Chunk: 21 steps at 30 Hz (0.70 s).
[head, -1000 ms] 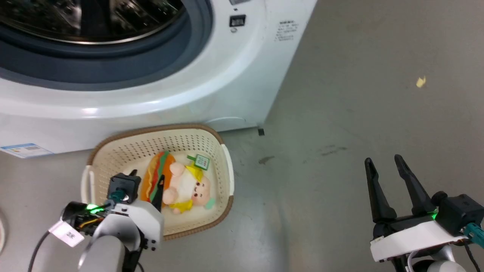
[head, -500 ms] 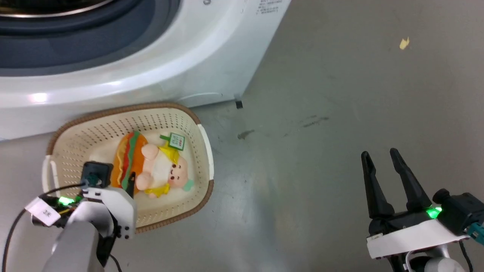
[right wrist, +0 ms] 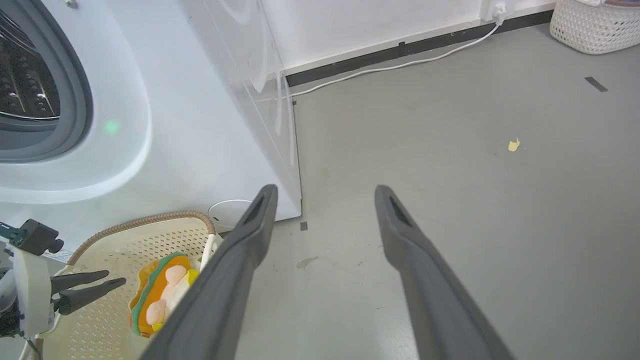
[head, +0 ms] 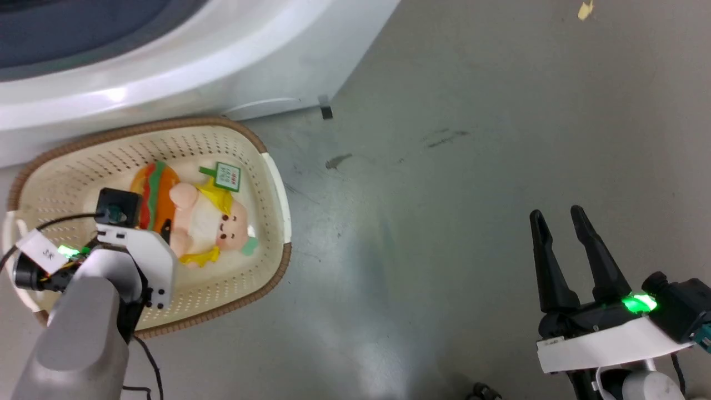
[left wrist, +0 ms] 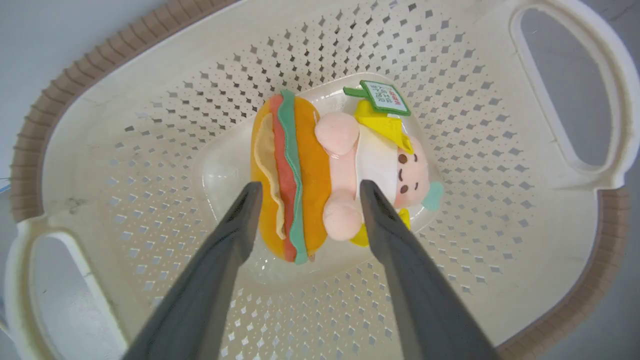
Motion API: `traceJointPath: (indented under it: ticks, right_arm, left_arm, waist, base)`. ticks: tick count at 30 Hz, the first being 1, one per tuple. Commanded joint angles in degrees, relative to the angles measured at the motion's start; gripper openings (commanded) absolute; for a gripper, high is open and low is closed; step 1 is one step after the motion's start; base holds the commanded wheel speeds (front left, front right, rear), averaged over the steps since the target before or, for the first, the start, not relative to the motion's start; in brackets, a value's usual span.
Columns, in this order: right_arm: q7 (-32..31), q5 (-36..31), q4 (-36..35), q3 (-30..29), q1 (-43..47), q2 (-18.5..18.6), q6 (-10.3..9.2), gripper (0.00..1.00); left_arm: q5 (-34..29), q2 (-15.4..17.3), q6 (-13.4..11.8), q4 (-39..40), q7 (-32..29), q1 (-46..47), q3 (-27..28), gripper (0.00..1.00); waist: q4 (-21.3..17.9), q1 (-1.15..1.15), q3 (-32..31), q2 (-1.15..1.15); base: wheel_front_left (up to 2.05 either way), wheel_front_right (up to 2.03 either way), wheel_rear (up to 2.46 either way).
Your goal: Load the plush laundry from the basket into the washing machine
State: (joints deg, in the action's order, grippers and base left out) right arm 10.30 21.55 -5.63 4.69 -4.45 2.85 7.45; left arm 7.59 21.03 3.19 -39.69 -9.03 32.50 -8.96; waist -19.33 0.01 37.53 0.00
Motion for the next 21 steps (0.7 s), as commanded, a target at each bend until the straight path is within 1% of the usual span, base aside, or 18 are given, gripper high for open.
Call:
traceJointPath:
  ticks: [1, 7, 12, 21]
  right_arm:
    - [0.62, 0.89, -0.4, 0.34, -1.18, 0.02, 0.02, 1.0]
    - [1.33, 2.63, -1.33, 0.81, -1.31, 0.02, 0.03, 1.0]
    - [1.92, 5.16, -2.14, 1.01, -1.4, 0.02, 0.03, 1.0]
    - [3.0, 7.82, -3.86, 1.79, -1.36, 0.02, 0.03, 1.0]
  left_arm:
    - [0.08, 0.93, 0.19, -1.62, -0.82, 1.83, -0.61, 1.0]
    - [0.26, 3.11, 0.47, -5.51, -3.23, 5.44, -1.97, 1.0]
    - [-0.03, 4.35, -0.38, -8.34, -4.57, 8.07, -3.4, 1.0]
    - [0.88, 5.94, -0.67, -13.04, -5.66, 13.48, -5.13, 1.0]
  waist:
    - [-0.74, -0.01, 1.33, 0.0]
    - [-1.92, -0.01, 4.59, 0.0]
    - [-2.91, -0.01, 7.16, 0.0]
    - [-4.51, -0.01, 11.98, 0.0]
  base:
    - [0.0, 0.0, 0.0]
    - [0.0, 0.0, 0.0]
    - [0.0, 0.0, 0.0]
    - [0.0, 0.0, 0.0]
